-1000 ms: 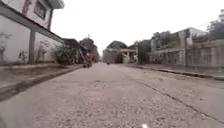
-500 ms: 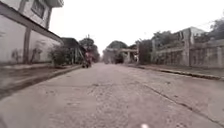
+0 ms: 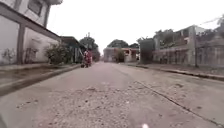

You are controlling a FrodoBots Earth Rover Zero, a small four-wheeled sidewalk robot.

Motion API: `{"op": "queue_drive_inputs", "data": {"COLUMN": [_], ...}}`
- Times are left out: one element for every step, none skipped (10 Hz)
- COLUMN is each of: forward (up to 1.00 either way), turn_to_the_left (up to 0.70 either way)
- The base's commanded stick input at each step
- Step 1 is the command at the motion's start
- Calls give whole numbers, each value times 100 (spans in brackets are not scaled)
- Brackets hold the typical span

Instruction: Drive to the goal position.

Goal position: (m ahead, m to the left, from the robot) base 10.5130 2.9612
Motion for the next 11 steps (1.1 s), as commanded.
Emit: {"op": "queue_drive_inputs", "data": {"forward": [100,100,100,100,100,100,100,100,100,100,100], "turn_to_the_left": [0,0,0,0,0,0,0,0,3,29,40]}}
